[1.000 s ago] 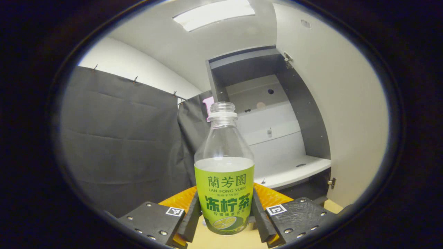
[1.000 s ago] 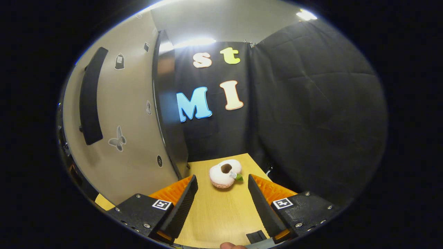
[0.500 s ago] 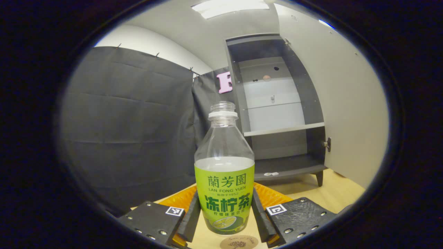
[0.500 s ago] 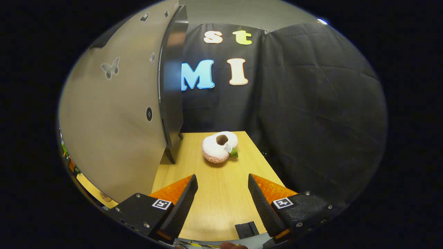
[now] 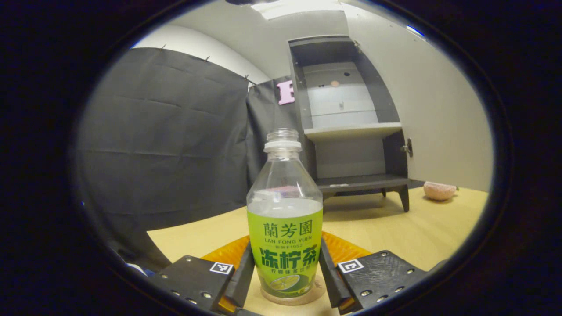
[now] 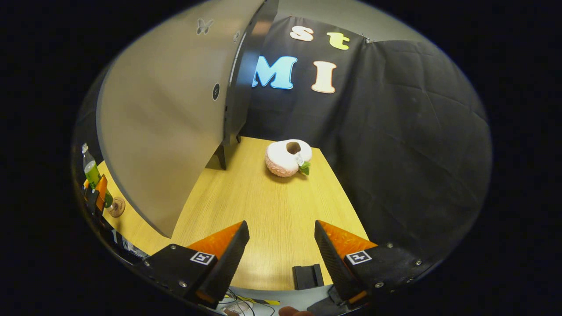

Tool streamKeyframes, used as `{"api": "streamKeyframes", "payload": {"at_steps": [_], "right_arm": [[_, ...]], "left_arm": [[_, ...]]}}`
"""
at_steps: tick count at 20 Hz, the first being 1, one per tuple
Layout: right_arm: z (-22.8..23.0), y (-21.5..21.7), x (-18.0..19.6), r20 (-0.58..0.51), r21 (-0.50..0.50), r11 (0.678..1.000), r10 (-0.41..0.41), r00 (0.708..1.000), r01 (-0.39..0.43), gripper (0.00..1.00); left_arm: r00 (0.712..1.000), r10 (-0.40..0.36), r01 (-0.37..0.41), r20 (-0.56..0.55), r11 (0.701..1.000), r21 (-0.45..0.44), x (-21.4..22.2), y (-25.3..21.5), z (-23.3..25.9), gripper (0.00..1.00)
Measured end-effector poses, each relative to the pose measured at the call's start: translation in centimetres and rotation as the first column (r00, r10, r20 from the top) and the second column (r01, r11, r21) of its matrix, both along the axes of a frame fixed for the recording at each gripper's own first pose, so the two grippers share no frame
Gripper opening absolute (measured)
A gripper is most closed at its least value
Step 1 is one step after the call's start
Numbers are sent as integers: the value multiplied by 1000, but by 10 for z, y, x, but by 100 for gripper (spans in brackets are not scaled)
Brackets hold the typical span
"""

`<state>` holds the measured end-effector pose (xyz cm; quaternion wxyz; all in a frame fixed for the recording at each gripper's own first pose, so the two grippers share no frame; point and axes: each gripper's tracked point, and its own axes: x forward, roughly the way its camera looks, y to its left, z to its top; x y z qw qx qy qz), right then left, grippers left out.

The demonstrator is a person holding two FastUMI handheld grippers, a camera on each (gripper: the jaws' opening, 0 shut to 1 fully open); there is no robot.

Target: Open the cabinet door with the right hand, grasp the bottle in the cabinet with the left hand and place it on the coaster, then close the cabinet door with the right hand.

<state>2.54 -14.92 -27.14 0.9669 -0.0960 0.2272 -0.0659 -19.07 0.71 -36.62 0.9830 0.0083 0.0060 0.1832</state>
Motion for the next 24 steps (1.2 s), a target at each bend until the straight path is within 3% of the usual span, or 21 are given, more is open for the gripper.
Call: {"api": "streamKeyframes", "payload": {"at_steps": [8,9,10,12,14,15,16,17,18,19,20,21,24], "right_arm": [[-16,24,-8,-43,-73,995,70,997,-73,94],[-19,25,-8,-51,-76,994,72,996,-76,94],[-25,27,-9,-71,-68,994,75,995,-79,94],[-30,33,-10,-99,-44,996,76,992,-81,94],[-28,40,-9,-100,-30,995,87,991,-90,93],[-27,42,-7,-100,-32,995,94,991,-98,94],[-27,42,-5,-99,-33,994,98,990,-101,94],[-28,42,-5,-103,-30,994,97,990,-100,94],[-32,40,-8,-113,-30,995,89,990,-93,93],[-34,37,-10,-118,-28,996,81,990,-84,93],[-38,36,-11,-123,-19,997,72,990,-75,94],[-41,33,-13,-132,-18,998,58,990,-61,94],[-45,29,-17,-148,-8,999,46,988,-47,94]], "left_arm": [[999,16,-16,52,1000,-9,-2,6,-2,71],[998,19,-19,55,1000,-6,-3,5,-3,79],[999,24,-24,41,1000,4,-4,5,-6,71],[1000,20,-20,22,1000,-6,-2,5,-10,78],[1000,23,-22,16,999,-28,-1,6,-13,73],[999,27,-26,17,999,-41,-1,6,-14,75],[999,32,-31,19,998,-50,-4,9,-13,88],[999,40,-39,16,998,-52,-4,11,-12,93],[999,41,-39,17,997,-59,-5,10,-12,86],[999,30,-28,24,997,-72,-2,8,-9,86],[999,21,-18,30,997,-76,0,6,-5,93],[999,15,-12,40,997,-73,1,6,1,87],[999,17,-15,37,998,-56,4,7,13,86]]}}
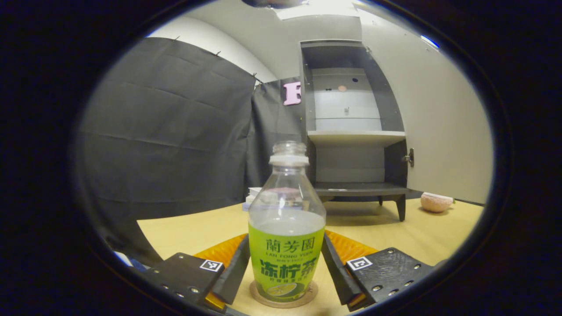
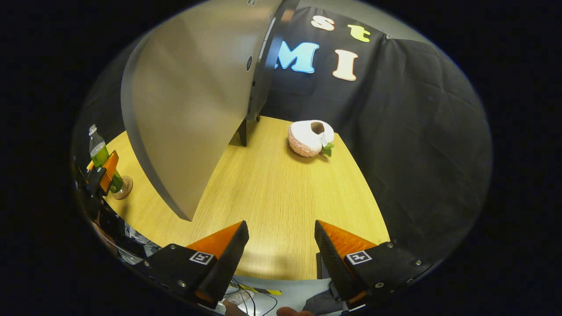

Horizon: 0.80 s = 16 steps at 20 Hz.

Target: Open the cabinet door with the right hand, grasp the bottle in the cabinet with the left hand and place it on the coaster, then close the cabinet door with the right hand.

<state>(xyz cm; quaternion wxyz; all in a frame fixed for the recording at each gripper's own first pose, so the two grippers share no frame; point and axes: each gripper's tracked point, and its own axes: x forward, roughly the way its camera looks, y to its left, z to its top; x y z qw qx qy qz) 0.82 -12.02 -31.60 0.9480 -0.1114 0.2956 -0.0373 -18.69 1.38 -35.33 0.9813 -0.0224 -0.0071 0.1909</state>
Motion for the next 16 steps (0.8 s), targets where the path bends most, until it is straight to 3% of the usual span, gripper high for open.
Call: {"api": "streamKeyframes", "payload": {"at_steps": [16], "right_arm": [[41,-12,-4,60,99,993,-68,996,62,93]], "left_arm": [[998,-45,48,-32,995,82,4,1,83,86]]}}
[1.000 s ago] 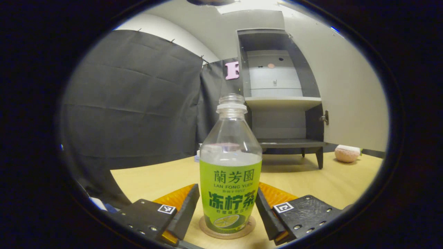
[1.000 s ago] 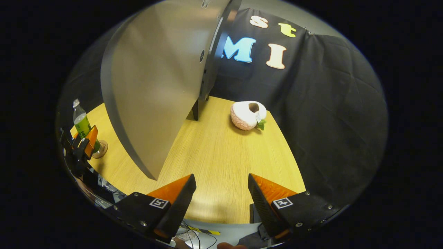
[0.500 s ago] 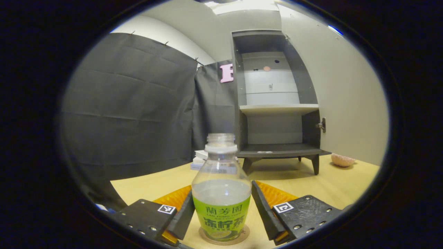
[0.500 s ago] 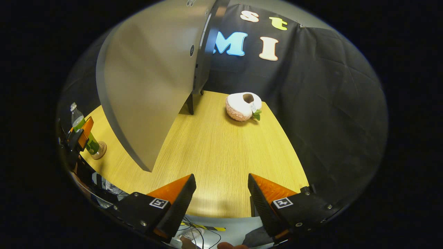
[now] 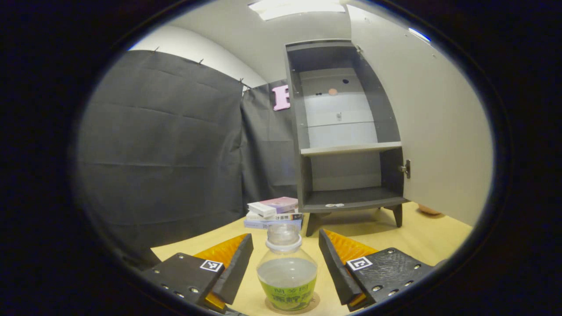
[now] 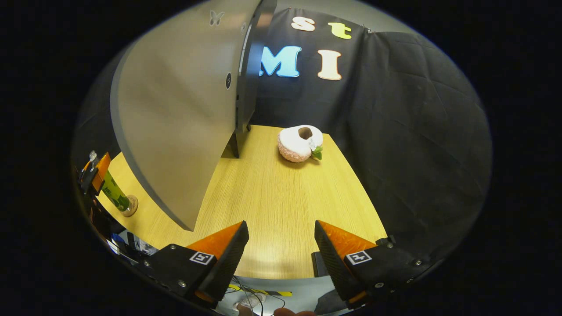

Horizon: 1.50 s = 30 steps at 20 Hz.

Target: Open the cabinet door with the right hand, grasp the bottle in the cabinet with the left hand and place it on the coaster, then close the cabinet door with the right hand.

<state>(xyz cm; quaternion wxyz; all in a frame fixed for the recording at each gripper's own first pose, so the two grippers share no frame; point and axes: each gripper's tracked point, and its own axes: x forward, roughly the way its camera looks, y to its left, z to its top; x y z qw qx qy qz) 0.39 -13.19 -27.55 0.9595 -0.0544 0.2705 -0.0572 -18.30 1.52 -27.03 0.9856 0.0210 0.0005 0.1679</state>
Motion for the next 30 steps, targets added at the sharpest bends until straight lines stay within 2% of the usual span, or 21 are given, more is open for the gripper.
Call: {"api": "streamKeyframes", "payload": {"at_steps": [7,13,15,17,19,21,24,28,30], "right_arm": [[55,5,14,139,70,998,-11,990,1,93],[135,-1,28,297,158,987,-33,954,-15,93],[171,2,31,358,178,982,-8,934,-60,93],[208,1,31,426,144,984,35,904,-106,93],[236,3,31,469,117,982,80,879,-151,93],[267,10,30,519,110,972,121,846,-206,94],[305,27,27,578,117,948,179,796,-297,94],[318,35,22,606,96,937,212,767,-335,93],[316,37,20,603,82,940,218,767,-332,90]], "left_arm": [[997,-63,61,39,997,44,8,-10,81,86],[988,-127,125,89,992,26,9,-30,161,86],[985,-157,155,71,987,34,12,-40,178,86],[977,-212,213,31,977,-6,21,-59,185,86],[968,-252,251,-11,966,-57,23,-77,197,94],[966,-257,255,-12,963,-89,20,-85,225,93],[964,-266,265,6,961,-82,16,-95,259,93],[956,-292,293,24,954,-66,17,-98,273,92],[957,-290,291,24,955,-66,22,-93,273,93]]}}
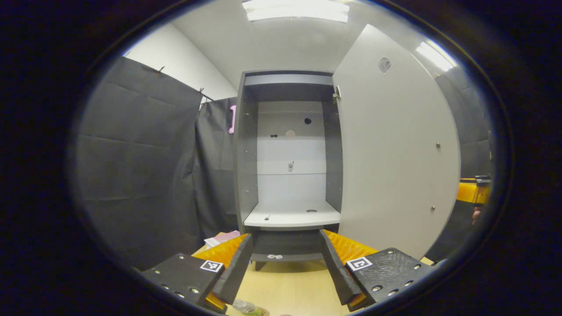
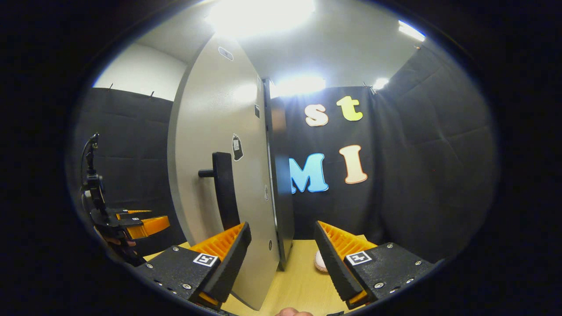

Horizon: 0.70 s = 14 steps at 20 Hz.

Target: Open the cabinet door with the right hand, grasp the bottle in the cabinet with the left hand and place it on the coaster, then close the cabinet door with the right hand.

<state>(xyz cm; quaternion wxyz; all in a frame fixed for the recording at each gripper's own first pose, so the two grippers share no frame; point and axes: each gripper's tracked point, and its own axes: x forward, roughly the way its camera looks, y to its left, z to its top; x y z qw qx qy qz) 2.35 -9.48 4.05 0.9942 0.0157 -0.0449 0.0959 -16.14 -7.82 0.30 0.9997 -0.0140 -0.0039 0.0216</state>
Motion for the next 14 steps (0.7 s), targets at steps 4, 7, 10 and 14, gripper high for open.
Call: {"api": "streamKeyframes", "payload": {"at_steps": [4,7,10,14], "right_arm": [[0,10,-1,0,-41,999,1,1000,-1,87],[-3,26,-2,-24,-17,999,30,999,-31,89],[-2,43,-5,-27,-12,999,49,998,-49,89],[-4,63,4,-37,-2,998,66,997,-66,89]], "left_arm": [[1000,10,-11,19,1000,8,6,17,13,93],[1000,23,-23,16,1000,-1,10,35,13,93],[999,36,-36,15,999,1,16,57,11,93],[999,29,-30,38,999,20,22,77,19,93]]}}
